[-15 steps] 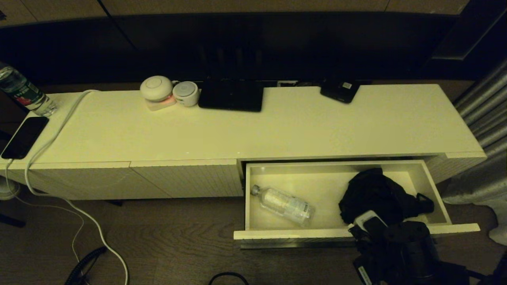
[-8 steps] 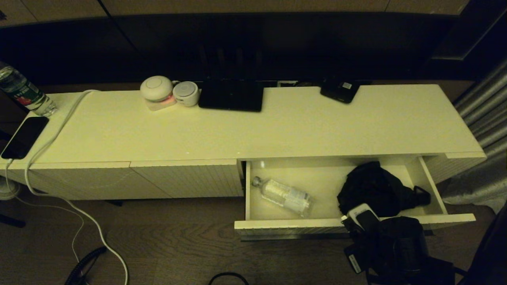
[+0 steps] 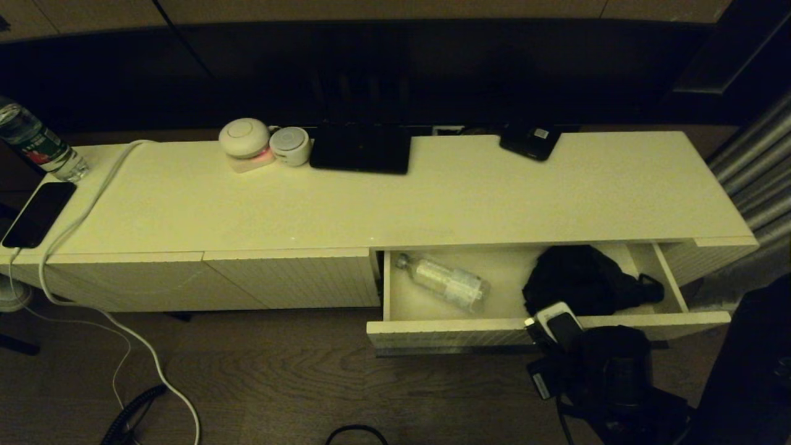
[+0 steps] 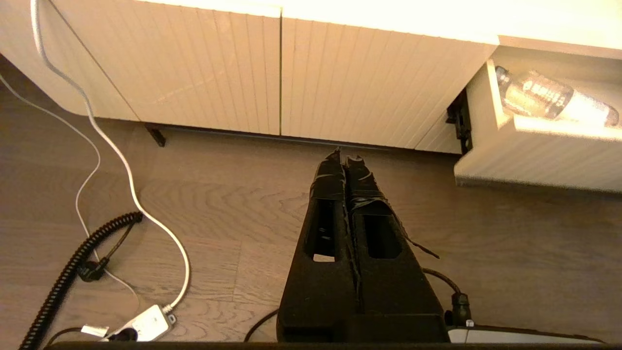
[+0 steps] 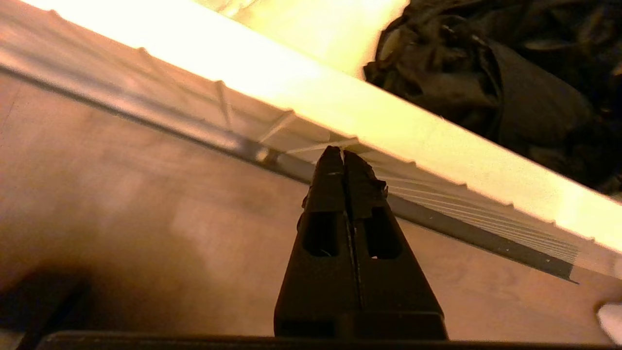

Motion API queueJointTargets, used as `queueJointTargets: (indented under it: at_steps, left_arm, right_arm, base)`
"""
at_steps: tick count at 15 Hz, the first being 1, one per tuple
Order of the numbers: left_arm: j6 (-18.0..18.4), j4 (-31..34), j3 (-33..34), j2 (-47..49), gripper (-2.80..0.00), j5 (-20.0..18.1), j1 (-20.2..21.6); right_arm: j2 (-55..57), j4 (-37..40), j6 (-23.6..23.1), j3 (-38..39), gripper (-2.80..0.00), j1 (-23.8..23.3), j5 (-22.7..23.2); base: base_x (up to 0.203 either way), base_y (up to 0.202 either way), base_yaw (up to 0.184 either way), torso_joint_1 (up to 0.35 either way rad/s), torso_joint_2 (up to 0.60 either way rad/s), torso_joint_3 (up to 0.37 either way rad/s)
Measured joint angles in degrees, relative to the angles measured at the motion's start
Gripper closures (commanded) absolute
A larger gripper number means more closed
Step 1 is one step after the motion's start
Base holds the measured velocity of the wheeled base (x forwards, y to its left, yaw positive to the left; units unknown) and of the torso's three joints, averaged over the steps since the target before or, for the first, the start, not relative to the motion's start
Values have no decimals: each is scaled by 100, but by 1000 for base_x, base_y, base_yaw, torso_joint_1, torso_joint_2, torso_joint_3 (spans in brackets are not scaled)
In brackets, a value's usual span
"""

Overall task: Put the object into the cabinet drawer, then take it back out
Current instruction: Close the drawer

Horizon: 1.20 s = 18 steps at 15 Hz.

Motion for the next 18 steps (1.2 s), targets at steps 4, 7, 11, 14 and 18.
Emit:
queueJointTargets:
  at_steps: [4, 7, 11, 14, 18]
  left_arm:
    - [0, 0, 0, 0, 0, 0, 0]
    - [0, 0, 0, 0, 0, 2, 0]
    - [1, -2, 0, 0, 0, 1, 0]
    - [0, -2, 0, 0, 0, 2, 0]
    - [0, -2, 0, 0, 0, 0, 0]
  right_arm:
    - [202, -201, -154, -295, 0, -150, -3]
    - [378, -450, -362, -575, 0, -213, -10]
    - [601, -564, -458, -982, 0, -309, -6]
    - [712, -543, -578, -1271, 0, -404, -1]
    - [816, -486, -682, -1616, 0, -496, 11]
  base:
    - [0, 0, 0, 0, 0, 0]
    - [0, 0, 0, 0, 0, 0]
    - [0, 0, 0, 0, 0, 0]
    - [0, 0, 0, 0, 0, 0]
    - [0, 0, 0, 0, 0, 0]
